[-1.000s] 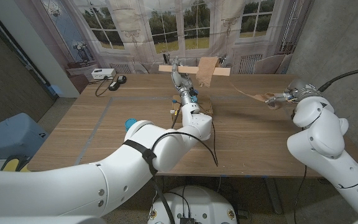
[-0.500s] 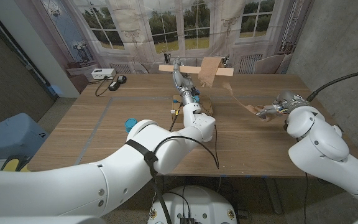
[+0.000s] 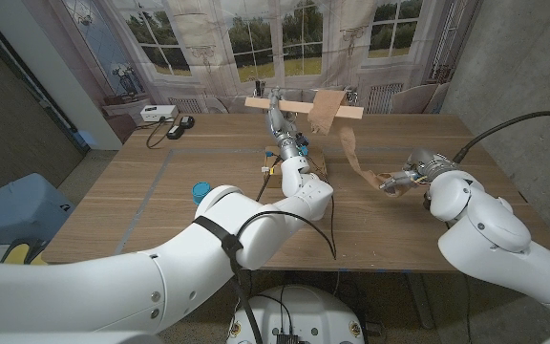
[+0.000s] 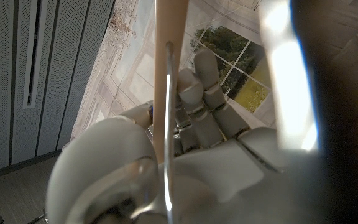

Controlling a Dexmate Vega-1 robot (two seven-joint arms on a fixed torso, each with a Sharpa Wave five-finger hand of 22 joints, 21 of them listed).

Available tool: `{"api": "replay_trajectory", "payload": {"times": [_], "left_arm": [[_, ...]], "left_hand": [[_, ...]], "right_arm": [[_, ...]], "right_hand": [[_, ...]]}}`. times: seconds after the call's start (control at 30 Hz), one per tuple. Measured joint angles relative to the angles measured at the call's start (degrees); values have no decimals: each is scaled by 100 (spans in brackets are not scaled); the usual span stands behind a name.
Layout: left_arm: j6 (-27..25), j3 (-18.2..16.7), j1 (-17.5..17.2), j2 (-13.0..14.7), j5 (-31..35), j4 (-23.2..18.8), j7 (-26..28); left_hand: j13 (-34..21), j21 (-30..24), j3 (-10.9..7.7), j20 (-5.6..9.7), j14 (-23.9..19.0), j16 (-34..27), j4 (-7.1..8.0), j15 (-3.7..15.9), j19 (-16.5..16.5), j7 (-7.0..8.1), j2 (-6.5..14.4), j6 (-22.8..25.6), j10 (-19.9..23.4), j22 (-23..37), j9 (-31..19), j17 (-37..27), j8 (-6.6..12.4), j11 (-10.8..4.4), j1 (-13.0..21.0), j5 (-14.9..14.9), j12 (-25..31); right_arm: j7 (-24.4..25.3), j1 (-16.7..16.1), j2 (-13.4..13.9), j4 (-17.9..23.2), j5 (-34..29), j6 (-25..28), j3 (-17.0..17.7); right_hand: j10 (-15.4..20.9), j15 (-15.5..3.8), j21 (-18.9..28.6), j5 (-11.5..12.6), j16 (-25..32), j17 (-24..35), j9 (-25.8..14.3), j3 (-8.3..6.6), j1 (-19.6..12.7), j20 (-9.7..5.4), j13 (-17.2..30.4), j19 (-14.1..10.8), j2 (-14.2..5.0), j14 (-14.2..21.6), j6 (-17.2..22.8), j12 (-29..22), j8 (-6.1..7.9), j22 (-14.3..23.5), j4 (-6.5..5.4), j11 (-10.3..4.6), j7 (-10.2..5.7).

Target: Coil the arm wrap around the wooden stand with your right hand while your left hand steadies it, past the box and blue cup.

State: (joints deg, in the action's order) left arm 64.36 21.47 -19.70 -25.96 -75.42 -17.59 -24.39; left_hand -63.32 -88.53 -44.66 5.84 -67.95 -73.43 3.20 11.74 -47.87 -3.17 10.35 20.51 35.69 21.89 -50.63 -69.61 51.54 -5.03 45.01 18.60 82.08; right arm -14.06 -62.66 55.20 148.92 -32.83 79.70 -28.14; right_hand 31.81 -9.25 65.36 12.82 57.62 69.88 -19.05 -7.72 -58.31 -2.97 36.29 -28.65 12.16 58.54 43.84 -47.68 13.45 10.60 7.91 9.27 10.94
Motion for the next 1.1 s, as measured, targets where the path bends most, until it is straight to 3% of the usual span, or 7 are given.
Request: {"api": "replay_trajectory", "payload": {"times": [0.27, 0.33, 0.73, 0.8, 0.97, 1.1], "left_arm": [[3, -399, -97, 0, 1249, -23, 951], [-34, -541, -129, 0, 1822, -41, 1330], [-171, -1105, -233, 0, 3643, -121, 2278], [-201, -1230, -256, 0, 4179, -136, 2568], [-208, -1401, -269, 5, 4908, -128, 2978], [-105, -1404, -234, 63, 5556, 2, 3522]], "left_hand": [[0, 0, -4, 0, 9, -1, 5, -9, 0, 10, 0, -9, -23, -12, 23, -5, 0, -23, 0, 0, 21], [0, 0, -4, 0, 9, -1, 5, -10, 0, 10, 0, -9, -23, -12, 23, -4, 0, -23, 0, 0, 22], [0, 0, -4, 0, 8, -1, 6, -10, 0, 11, -1, -9, -22, -32, 62, -5, 60, -22, -1, 0, 25], [0, 0, -4, 0, 8, -1, 6, -11, 0, 11, -1, -9, -22, -31, 69, -5, 60, -22, -1, -14, 26], [0, 0, -4, 0, 8, -2, 6, -11, 0, 11, -16, -9, -22, -33, 77, -5, 60, -22, -16, -49, 26], [0, 0, -4, 0, 8, -2, 6, -11, 0, 11, -16, -9, -22, -29, 84, -5, 81, -22, -17, -49, 29]], "right_arm": [[-994, 235, -92, 10, -1096, 15, -481], [-1209, 309, -126, 35, -1452, 18, -660], [-1317, 407, -196, 237, -2815, -53, -1321], [-1339, 333, -273, 280, -3125, -138, -1428], [-1422, 67, -466, 395, -3604, -423, -1340], [-1378, -347, -685, 571, -3730, -881, -945]], "right_hand": [[20, -11, 1, -2, -23, 0, 2, 4, 0, 0, -24, 0, 0, 13, 52, 17, -28, 2, 4, -18, -7], [69, -10, 33, -2, -23, 0, 3, 11, 0, 0, -23, 0, 0, 13, 53, 27, -24, -10, -4, -9, -7], [70, -38, 76, -18, -23, 0, 4, 25, 0, 0, 24, -1, 0, 44, 54, 49, -6, -25, -19, -8, -8], [70, -38, 76, -18, -23, 0, -7, 25, 0, 0, 24, -1, 0, 44, 54, 49, -6, -24, -19, -8, -8], [70, -37, 97, -18, -22, 0, -26, 26, 0, 0, 20, -1, 0, 44, 54, 51, -7, -24, -19, -8, -8], [70, -49, 97, -18, -23, 0, -26, 29, 0, 0, 20, -1, 0, 73, 55, 71, -9, -24, -15, -8, -8]]}}
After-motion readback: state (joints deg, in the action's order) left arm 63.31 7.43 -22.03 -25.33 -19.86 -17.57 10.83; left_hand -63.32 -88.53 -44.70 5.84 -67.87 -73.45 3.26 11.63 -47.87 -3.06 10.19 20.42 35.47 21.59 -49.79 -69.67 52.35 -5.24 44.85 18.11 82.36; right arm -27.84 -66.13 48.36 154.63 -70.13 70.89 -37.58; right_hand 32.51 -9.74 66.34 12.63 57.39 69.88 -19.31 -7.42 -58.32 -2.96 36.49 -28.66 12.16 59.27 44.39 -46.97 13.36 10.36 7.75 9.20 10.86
